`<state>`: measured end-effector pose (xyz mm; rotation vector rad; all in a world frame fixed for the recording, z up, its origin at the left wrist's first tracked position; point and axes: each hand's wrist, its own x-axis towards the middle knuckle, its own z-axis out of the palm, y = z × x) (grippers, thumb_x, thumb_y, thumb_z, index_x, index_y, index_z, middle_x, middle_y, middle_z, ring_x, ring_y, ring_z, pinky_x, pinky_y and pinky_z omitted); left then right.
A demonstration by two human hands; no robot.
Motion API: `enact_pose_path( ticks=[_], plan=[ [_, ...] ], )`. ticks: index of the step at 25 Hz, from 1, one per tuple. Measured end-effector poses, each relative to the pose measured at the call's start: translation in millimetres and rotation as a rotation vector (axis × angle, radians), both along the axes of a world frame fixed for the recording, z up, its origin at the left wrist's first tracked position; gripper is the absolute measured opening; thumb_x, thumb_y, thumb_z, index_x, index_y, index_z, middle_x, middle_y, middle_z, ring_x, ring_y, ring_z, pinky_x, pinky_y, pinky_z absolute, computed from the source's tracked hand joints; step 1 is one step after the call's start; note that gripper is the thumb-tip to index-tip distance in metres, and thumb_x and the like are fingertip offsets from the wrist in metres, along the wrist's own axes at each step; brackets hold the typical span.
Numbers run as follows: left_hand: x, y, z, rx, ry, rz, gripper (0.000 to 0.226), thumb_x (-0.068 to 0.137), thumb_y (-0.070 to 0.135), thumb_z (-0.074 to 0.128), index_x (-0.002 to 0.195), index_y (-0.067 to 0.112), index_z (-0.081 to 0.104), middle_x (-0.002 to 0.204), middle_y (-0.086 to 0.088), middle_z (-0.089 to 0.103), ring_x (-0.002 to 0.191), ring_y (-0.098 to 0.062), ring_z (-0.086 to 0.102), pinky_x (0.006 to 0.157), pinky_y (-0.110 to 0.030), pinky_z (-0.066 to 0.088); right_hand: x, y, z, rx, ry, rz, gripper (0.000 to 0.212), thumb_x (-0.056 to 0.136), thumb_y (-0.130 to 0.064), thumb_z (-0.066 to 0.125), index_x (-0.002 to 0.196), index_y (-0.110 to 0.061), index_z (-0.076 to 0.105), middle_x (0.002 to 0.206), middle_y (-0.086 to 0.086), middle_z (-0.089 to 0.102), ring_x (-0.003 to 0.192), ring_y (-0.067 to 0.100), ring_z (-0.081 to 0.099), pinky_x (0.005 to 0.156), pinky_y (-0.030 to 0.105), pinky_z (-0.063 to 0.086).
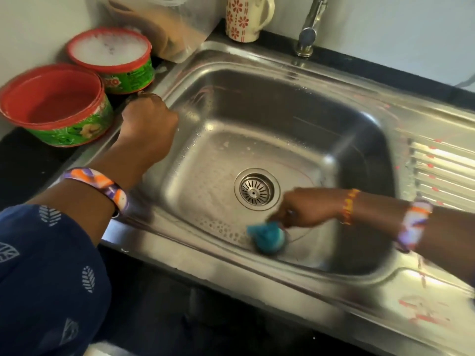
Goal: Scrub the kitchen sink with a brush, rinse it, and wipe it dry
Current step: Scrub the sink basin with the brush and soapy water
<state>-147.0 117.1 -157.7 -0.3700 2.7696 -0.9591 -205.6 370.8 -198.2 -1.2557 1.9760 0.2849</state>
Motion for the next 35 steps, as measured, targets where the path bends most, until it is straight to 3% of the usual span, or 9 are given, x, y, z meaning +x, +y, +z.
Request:
enact_pose_path(
  ticks=[3,5,8,11,15,18,24,28,35],
  plan=[
    [-1,-1,-3,-0.015,0.016,-0.007,0.031,0.095,0.016,0.047,0.122,0.005,0.056,0.124,-0.021,0.051,0.108,-0.033,0.057,0.075,-0.032,0.05,8,37,11,0.106,0.029,-0.046,0.035,0.094,-0.034,0.049,0.128,-0.038,0.055,0.122,-0.006,0.065,0.11,0.017,0.059,0.084,0.024,0.044],
    [-3,-4,-4,-0.015,0.034,0.0,0.032,0.096,0.019,0.047,0.123,0.005,0.056,0.124,-0.02,0.051,0.107,-0.032,0.057,0.075,-0.031,0.05,13,8,2,-0.084,0.086,-0.091,0.036,0.096,-0.039,0.044,0.13,-0.045,0.049,0.123,-0.006,0.064,0.113,0.019,0.058,0.088,0.029,0.047],
    [-2,-6,-4,0.003,0.048,0.013,0.032,0.096,0.022,0.05,0.122,0.005,0.056,0.123,-0.019,0.051,0.106,-0.032,0.057,0.075,-0.033,0.05,26,-81,-29,-0.326,0.095,-0.094,0.035,0.097,-0.039,0.04,0.13,-0.039,0.052,0.121,0.005,0.063,0.112,0.028,0.058,0.083,0.032,0.048],
    [0,-7,-4,0.042,0.065,0.047,0.032,0.093,0.022,0.056,0.121,0.006,0.058,0.12,-0.019,0.052,0.104,-0.033,0.058,0.073,-0.034,0.05,21,-120,-34,-0.397,0.09,-0.091,0.036,0.096,-0.038,0.04,0.125,-0.028,0.059,0.119,0.008,0.064,0.108,0.031,0.059,0.077,0.029,0.044],
    [2,-11,-5,0.101,0.094,0.065,0.031,0.091,0.02,0.059,0.117,0.004,0.06,0.119,-0.021,0.054,0.103,-0.037,0.058,0.073,-0.034,0.049,6,-34,-16,-0.097,-0.074,0.052,0.034,0.095,-0.027,0.049,0.127,-0.025,0.06,0.112,0.003,0.069,0.093,0.017,0.061,0.079,0.023,0.044],
    [1,-11,-6,0.129,0.101,0.075,0.031,0.089,0.019,0.061,0.116,0.004,0.061,0.118,-0.021,0.054,0.102,-0.038,0.059,0.072,-0.034,0.048,-1,29,-3,0.034,-0.116,-0.063,0.036,0.094,-0.027,0.052,0.128,-0.036,0.056,0.117,-0.008,0.068,0.101,0.009,0.062,0.087,0.024,0.047],
    [1,-10,-7,0.089,0.096,0.082,0.031,0.09,0.021,0.059,0.117,0.005,0.06,0.118,-0.019,0.054,0.101,-0.035,0.06,0.067,-0.031,0.046,23,-74,-44,-0.413,0.065,-0.178,0.037,0.096,-0.036,0.042,0.131,-0.036,0.052,0.126,0.004,0.062,0.114,0.028,0.058,0.092,0.034,0.049],
    [1,-10,-6,0.109,0.095,0.104,0.036,0.09,0.022,0.061,0.12,0.004,0.057,0.121,-0.019,0.052,0.104,-0.035,0.059,0.07,-0.035,0.049,-32,-127,-56,-0.516,0.217,-0.407,0.037,0.094,-0.028,0.042,0.128,-0.032,0.056,0.127,0.01,0.06,0.114,0.033,0.057,0.085,0.032,0.045],
    [2,-13,-7,0.103,0.087,0.095,0.035,0.091,0.024,0.059,0.119,0.004,0.058,0.118,-0.018,0.053,0.099,-0.035,0.06,0.06,-0.032,0.037,-124,-2,-35,-0.311,0.383,-0.976,0.036,0.089,-0.018,0.051,0.123,-0.017,0.063,0.119,0.018,0.063,0.112,0.036,0.059,0.089,0.033,0.047]
  ],
)
